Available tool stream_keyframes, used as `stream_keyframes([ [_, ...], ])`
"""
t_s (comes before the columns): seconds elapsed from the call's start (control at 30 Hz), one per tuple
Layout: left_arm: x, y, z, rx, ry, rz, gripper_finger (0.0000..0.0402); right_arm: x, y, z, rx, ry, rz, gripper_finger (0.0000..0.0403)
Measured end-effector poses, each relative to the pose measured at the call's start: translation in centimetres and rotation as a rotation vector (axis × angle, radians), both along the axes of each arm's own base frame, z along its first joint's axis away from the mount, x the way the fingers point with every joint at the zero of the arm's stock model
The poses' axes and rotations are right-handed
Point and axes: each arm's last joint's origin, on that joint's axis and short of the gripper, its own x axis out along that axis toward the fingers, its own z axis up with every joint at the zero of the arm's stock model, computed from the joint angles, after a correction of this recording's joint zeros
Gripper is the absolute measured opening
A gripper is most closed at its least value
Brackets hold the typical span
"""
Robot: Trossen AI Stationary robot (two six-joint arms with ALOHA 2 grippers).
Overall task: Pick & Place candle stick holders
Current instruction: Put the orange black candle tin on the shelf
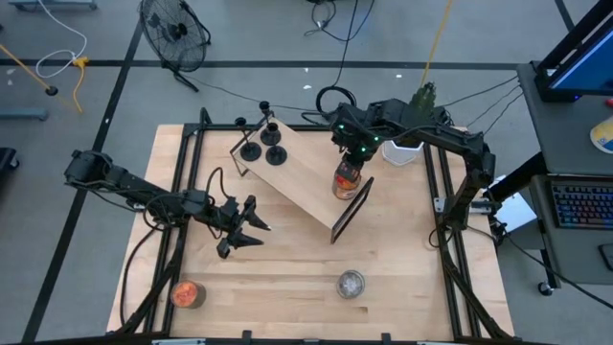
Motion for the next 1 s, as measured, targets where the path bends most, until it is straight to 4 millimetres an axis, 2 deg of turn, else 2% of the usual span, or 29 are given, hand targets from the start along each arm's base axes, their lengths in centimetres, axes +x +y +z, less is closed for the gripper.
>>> stream_keyframes([
  [0.2,0.0,0.0,0.0,-0.013,0.005,-0.001,0.0214,-2.1,1.0,2.4,-0.036,-0.078,0.008,0.0059],
  [0.37,0.0,0.0,0.0,-0.094,0.037,-0.009,0.0214,-4.4,3.6,5.1,-0.147,-0.174,0.063,0.0019],
  [0.5,0.0,0.0,0.0,-0.145,0.056,-0.014,0.0214,-5.7,5.9,5.8,-0.243,-0.288,0.087,0.0006],
  [0.6,0.0,0.0,0.0,-0.145,0.053,-0.014,0.0214,-7.1,7.2,5.4,-0.293,-0.377,0.078,0.0002],
  [0.77,0.0,0.0,0.1,-0.156,0.055,-0.015,0.0214,-9.6,8.6,3.5,-0.295,-0.512,0.061,0.0001],
  [1.0,0.0,0.0,0.1,-0.183,0.066,-0.017,0.0214,-14.9,9.3,0.9,-0.216,-0.586,0.105,0.0001],
])
